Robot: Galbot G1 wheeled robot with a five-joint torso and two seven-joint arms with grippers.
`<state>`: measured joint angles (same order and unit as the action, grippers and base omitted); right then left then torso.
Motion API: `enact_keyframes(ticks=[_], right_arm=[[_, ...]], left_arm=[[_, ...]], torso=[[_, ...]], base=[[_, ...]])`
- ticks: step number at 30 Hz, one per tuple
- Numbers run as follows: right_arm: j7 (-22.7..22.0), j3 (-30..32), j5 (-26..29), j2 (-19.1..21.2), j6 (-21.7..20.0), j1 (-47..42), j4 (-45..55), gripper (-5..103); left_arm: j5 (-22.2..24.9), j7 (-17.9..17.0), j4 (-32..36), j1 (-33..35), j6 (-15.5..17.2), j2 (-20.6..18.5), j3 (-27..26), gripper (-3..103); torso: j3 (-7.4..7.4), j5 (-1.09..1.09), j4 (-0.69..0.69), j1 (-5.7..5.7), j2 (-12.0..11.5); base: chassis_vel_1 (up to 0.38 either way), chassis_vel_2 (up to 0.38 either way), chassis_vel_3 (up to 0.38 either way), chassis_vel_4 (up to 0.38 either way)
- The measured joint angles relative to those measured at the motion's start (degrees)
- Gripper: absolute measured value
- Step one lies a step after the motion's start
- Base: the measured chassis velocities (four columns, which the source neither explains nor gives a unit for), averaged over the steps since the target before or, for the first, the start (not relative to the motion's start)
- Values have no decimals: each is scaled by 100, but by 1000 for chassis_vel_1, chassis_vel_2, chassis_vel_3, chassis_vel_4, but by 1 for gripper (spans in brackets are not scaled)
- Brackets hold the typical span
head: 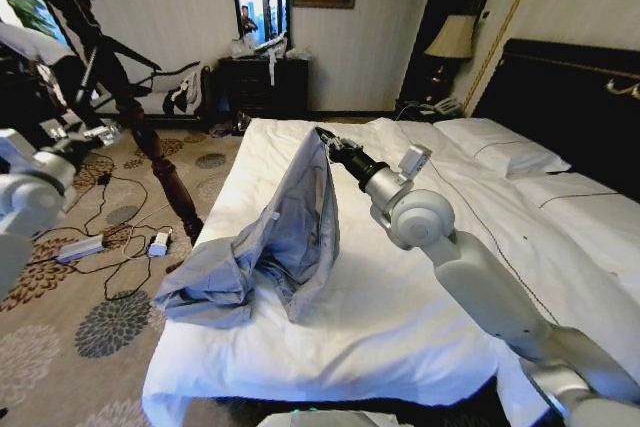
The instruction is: Pick up the clothes from the bed and hang them on the clothes hanger.
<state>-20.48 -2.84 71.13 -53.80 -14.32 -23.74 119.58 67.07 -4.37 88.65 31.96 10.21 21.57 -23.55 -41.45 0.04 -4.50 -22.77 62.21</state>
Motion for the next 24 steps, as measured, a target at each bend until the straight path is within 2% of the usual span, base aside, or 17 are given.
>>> enact_keyframes(ticks=[4, 10, 12, 13, 17, 19, 21, 23, 24], right_arm=[[0, -36, -12, -44, 3, 22, -9, 0], [1, -6, -14, -1, 5, 11, -2, 0], [1, 5, -12, 24, 5, -7, 14, 0], [1, 5, -12, 24, 5, -7, 14, 0], [1, 15, -5, 68, 5, -40, 57, 0], [1, 16, -4, 75, 6, -45, 68, 0], [1, 31, 7, 109, 6, -65, 107, 0], [0, 40, 8, 118, 6, -72, 116, 0], [1, 67, 13, 140, 7, -98, 140, 0]], left_arm=[[132, 11, -42, -675, 221, -216, 401, 100], [99, -27, -378, -1288, 516, -296, 870, 100], [87, -79, -663, -1698, 636, -204, 1306, 100], [87, -79, -663, -1698, 636, -204, 1306, 100], [264, -199, -1291, -2778, 1015, 73, 2252, 100], [307, -227, -1397, -2981, 1099, 120, 2395, 100], [426, -284, -1693, -3507, 1430, 276, 2740, 100], [454, -297, -1751, -3609, 1499, 304, 2808, 100], [507, -304, -1881, -3802, 1642, 367, 2939, 100]], torso=[[0, -4, 7, 0, 0], [0, -3, 4, 0, 0], [0, -8, 6, 0, 0], [0, -8, 6, 0, 0], [-1, -6, 1, 0, 0], [-1, -5, 0, -1, 0], [0, -4, 4, 0, 0], [0, -5, 3, 0, 0], [0, -3, 5, 0, 0]], base=[[0, 0, 0, 0], [0, 0, 0, 0], [0, 0, 0, 0], [0, 0, 0, 0], [0, 0, 0, 0], [0, 0, 0, 0], [0, 0, 0, 0], [0, 0, 0, 0], [0, 0, 0, 0]])
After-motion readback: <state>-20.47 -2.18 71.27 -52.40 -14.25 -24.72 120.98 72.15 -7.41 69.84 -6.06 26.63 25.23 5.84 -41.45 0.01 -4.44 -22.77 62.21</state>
